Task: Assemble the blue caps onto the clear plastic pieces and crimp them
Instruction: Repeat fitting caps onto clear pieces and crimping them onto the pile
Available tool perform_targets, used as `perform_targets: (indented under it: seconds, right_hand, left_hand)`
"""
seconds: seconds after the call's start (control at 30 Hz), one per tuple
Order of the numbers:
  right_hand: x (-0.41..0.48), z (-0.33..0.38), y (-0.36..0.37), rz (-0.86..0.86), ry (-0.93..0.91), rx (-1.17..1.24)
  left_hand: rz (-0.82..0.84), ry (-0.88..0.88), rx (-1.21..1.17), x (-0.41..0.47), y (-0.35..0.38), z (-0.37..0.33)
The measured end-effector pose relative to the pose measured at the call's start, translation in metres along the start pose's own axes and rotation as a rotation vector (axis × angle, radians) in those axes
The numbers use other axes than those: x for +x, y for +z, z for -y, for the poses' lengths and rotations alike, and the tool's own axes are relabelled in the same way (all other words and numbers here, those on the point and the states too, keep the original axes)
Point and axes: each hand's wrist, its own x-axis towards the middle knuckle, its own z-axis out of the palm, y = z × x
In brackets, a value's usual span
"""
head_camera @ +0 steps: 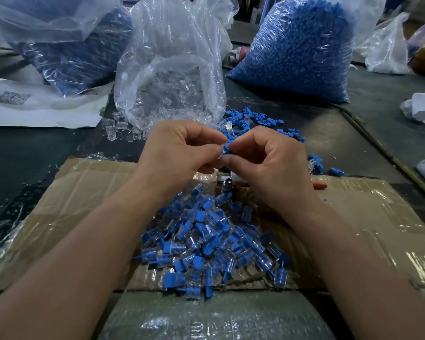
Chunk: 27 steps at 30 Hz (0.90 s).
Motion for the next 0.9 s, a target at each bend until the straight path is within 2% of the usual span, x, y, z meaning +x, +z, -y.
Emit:
perform_targets:
  seconds: [0.23, 0.43, 0.6, 0.9]
  right_hand:
    - [-0.002, -0.001, 0.001, -0.085, -0.141, 0.04]
    - [-0.001, -0.005, 0.003, -0.139, -0.262, -0.111]
    - [0.001, -0.006, 0.003, -0.127, -0.253, -0.093]
    - [0.0, -0.009, 0.002, -0.041, -0.15, 0.106]
  left_hand:
    - [-0.004, -0.056, -0.069, 0.0, -0.003, -0.004]
    - [0.025, -0.044, -0.036, -0.002, -0.001, -0.007]
    - [0.029, -0.103, -0.11, -0.001, -0.002, -0.006]
    - [0.079, -0.178, -0.191, 0.0, -0.005, -0.008]
